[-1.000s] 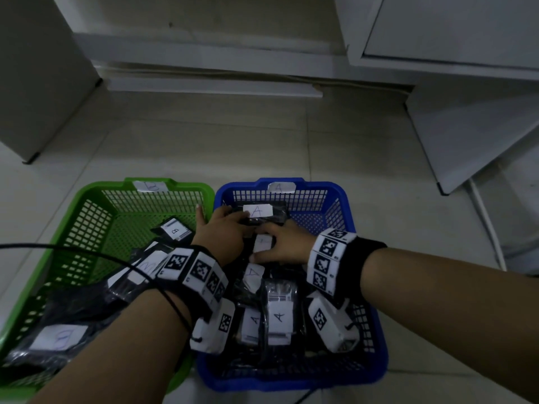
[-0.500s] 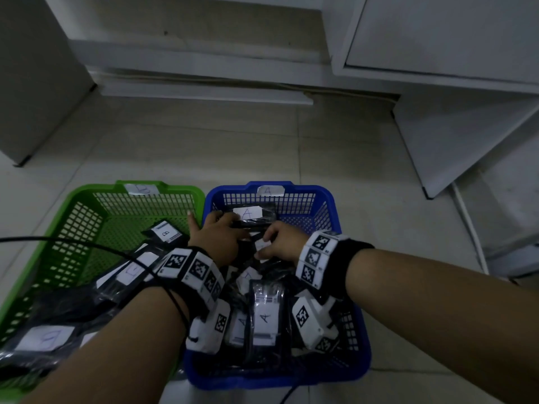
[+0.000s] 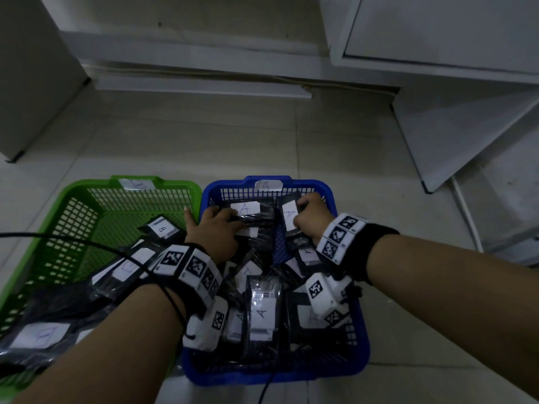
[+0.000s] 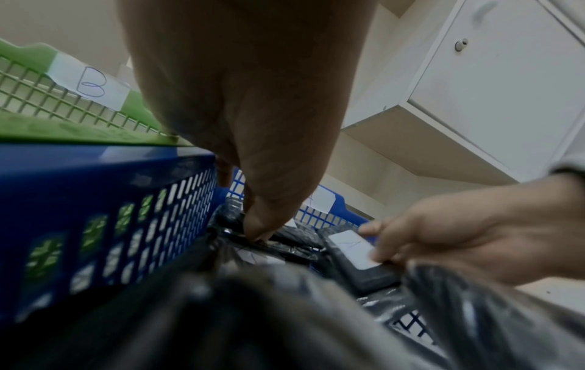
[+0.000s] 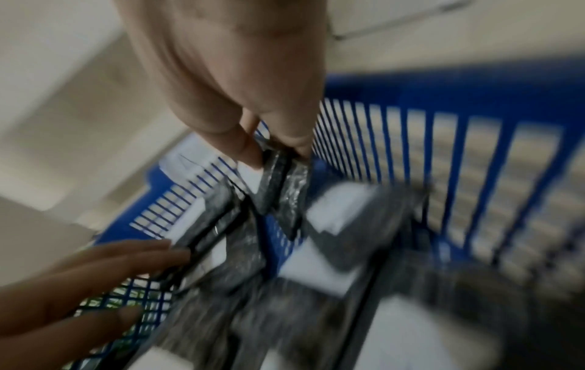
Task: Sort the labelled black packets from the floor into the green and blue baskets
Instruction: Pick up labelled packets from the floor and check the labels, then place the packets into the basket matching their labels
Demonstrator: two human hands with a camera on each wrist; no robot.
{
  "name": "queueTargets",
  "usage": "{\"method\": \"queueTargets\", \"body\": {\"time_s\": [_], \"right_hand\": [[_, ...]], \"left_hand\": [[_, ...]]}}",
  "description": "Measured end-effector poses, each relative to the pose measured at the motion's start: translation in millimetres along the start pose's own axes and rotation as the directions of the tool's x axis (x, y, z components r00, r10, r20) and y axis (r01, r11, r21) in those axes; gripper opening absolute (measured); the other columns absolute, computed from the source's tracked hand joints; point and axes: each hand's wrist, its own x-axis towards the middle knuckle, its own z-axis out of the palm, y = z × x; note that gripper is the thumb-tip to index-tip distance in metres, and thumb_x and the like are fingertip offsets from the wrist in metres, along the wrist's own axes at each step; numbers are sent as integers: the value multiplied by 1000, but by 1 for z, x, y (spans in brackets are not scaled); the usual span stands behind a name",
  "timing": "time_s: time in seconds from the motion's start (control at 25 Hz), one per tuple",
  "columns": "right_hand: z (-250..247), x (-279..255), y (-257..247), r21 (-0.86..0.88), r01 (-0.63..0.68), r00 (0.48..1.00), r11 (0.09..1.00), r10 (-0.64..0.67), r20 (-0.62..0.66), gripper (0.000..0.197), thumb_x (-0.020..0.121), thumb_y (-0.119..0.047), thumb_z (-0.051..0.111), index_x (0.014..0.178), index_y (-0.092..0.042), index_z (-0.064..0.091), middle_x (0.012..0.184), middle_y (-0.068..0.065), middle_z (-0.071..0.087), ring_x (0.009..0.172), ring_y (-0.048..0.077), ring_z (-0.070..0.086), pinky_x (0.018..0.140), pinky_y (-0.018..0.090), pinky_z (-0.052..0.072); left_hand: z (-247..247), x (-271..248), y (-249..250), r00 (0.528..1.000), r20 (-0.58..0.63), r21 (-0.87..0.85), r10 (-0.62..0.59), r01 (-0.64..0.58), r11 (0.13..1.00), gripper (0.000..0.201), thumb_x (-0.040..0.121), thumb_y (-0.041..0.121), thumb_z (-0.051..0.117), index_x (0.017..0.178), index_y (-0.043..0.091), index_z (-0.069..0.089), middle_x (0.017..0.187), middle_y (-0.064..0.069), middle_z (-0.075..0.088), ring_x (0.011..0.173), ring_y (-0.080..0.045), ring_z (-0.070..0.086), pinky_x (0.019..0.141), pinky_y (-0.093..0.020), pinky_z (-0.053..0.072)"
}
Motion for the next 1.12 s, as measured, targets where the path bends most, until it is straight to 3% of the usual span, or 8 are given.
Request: {"method": "queueTargets", "body": {"time_s": [0.12, 0.24, 0.36, 0.56, 0.72, 0.92, 1.0, 1.12], "right_hand": [[17, 5, 6, 21, -93, 995, 995, 92, 39, 35, 80, 9, 58, 114, 6, 51, 107, 19, 62, 103, 33, 61, 86, 38, 54], [8, -1, 3, -272, 12, 995, 962, 17, 103, 43, 87, -2, 60, 127, 0, 44, 118, 15, 57, 111, 32, 57, 88, 35, 48], [-13, -10, -4, -553, 194, 977, 811, -112, 180, 46, 89, -14, 60, 128, -2, 40, 117, 15, 58, 99, 28, 58, 72, 30, 44], [-14, -36, 8, -773, 357, 906, 525, 7, 423, 66, 84, -36, 66, 133, -5, 36, 123, 13, 55, 108, 29, 57, 74, 29, 44], [-2, -36, 15, -765, 317, 915, 561, 32, 402, 56, 77, -30, 72, 121, -6, 47, 115, 12, 60, 98, 27, 61, 77, 34, 54], [-13, -44, 6, -720, 298, 950, 627, -123, 286, 48, 89, -7, 56, 131, -1, 34, 99, 12, 58, 85, 26, 60, 59, 29, 40], [-20, -43, 3, -744, 311, 945, 591, -109, 307, 44, 91, -6, 52, 131, 1, 36, 113, 17, 58, 100, 30, 60, 66, 28, 39], [-25, -42, -3, -788, 355, 930, 503, -105, 352, 15, 94, -9, 49, 106, -3, 55, 119, 19, 59, 106, 31, 59, 72, 29, 40]], "left_hand": [[3, -1, 2, 1000, -28, 5, 5, -4, 1000, 43, 94, 38, 39, 136, 42, 40, 152, 13, 23, 144, -22, 10, 106, -72, -2], [3, -1, 2, 996, -84, -3, 15, -16, 1000, 41, 92, 36, 43, 133, 39, 45, 148, 10, 28, 141, -23, 18, 109, -68, -2], [-2, 6, 5, 963, -195, -56, 187, -202, 978, 39, 88, 25, 48, 126, 32, 56, 134, 1, 44, 124, -28, 35, 116, -53, 14], [-3, 15, 28, 921, -13, -76, 388, -388, 918, 44, 94, 26, 42, 133, 44, 46, 142, 5, 42, 122, -27, 38, 106, -45, 33], [2, 16, 39, 918, 121, 55, 377, -385, 921, 47, 97, 34, 38, 138, 54, 29, 157, 15, 11, 142, -25, 16, 113, -55, 17], [-2, 19, 43, 916, 156, 123, 369, -389, 913, 51, 97, 34, 37, 144, 47, 21, 156, 17, 19, 143, -20, 16, 111, -53, 21], [-2, 17, 47, 927, 101, 63, 362, -369, 927, 51, 95, 35, 42, 143, 44, 25, 155, 13, 20, 141, -23, 20, 110, -53, 21], [-4, 19, 53, 924, 33, -19, 382, -381, 924, 53, 93, 33, 46, 143, 41, 28, 156, 13, 16, 139, -24, 21, 109, -52, 23]]}}
